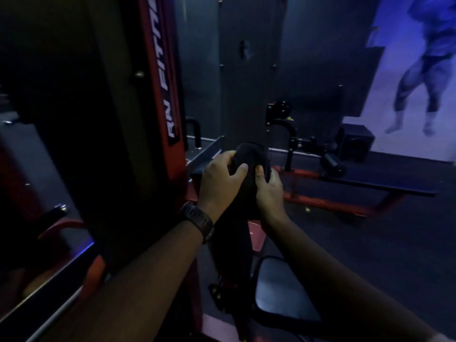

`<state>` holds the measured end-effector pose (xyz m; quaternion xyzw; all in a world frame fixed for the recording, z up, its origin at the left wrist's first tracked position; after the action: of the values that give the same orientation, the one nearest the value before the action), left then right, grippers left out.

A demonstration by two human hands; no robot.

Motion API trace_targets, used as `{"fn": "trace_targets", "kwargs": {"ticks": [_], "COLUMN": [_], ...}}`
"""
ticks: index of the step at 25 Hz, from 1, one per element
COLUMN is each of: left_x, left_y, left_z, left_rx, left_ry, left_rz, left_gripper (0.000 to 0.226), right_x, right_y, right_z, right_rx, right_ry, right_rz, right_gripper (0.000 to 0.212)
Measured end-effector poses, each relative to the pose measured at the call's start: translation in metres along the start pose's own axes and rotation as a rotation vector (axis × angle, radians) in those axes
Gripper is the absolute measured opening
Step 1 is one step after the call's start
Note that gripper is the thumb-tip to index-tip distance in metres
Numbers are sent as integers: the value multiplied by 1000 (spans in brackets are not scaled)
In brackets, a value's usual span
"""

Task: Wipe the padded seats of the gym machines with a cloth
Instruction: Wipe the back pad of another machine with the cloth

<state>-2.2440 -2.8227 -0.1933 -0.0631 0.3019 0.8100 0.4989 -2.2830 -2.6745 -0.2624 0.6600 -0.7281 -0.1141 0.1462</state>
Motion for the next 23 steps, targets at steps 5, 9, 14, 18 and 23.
{"fn": "trace_targets", "kwargs": {"ticks": [5,9,14,18,23], "left_x": [-1,26,50,52,54], "left_y": [9,20,24,21,22], "left_z": [-38,-55,-86,-95,-103], "left_rx": [14,-66,-212,-154,-67], "left_ry": [401,481,566,659,672], "left_rz": [15,-89,-250,-297,-311], "left_gripper": [42,60,93,108,114], "right_x": [28,27,32,33,74], "right_y": [20,52,70,62,39], "right_z": [27,62,82,89,82], "right_rx": [-62,-22,-85,-135,-398], "right_ry": [10,123,149,3,-222], "right_rz": [-58,-107,-108,-15,-313], "right_gripper": [36,36,38,29,72]}}
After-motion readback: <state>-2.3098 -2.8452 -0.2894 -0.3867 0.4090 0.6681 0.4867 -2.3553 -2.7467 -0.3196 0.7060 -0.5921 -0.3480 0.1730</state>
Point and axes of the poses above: each hand's wrist, its own y-axis towards the middle knuckle, its own x-axis out of the palm, z = x × y, the point moved 10 cm from there along y, towards the middle knuckle, and after that the axes turned 10 degrees about -x, right-handed, at the moved point
